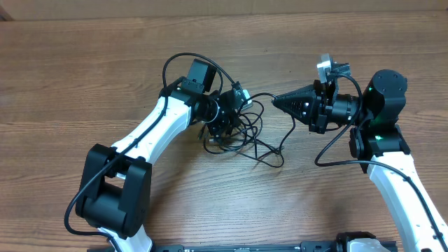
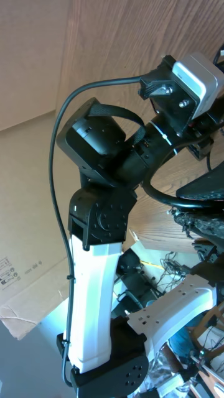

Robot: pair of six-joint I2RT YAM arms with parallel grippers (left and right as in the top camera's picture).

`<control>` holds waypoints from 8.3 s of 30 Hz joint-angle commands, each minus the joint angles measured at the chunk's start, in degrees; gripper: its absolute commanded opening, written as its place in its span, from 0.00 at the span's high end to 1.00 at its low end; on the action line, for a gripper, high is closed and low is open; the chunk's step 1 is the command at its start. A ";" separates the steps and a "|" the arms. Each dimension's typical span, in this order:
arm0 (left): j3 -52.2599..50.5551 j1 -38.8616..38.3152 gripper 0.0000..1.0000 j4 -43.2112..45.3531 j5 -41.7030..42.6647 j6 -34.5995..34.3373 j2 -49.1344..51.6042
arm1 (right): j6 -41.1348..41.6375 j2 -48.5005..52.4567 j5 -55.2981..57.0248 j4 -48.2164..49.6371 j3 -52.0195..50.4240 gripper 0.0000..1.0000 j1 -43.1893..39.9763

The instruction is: Untangle cables

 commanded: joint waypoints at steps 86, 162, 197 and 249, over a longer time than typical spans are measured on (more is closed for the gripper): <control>0.90 21.05 0.00 -31.82 -29.38 -98.16 -36.06 | 0.66 -0.39 -0.31 -0.70 0.55 0.96 -0.04; 0.90 21.05 0.00 -32.26 -29.35 -98.23 -36.06 | 23.47 -0.50 5.31 -11.91 34.75 0.96 -22.05; 0.90 21.03 0.00 -31.95 -29.18 -98.25 -36.06 | 26.60 -0.44 4.33 -7.15 39.78 0.96 -10.08; 0.87 -8.41 0.00 -14.78 -10.64 -84.26 -26.23 | 19.50 4.76 5.64 -13.53 39.71 0.96 -3.48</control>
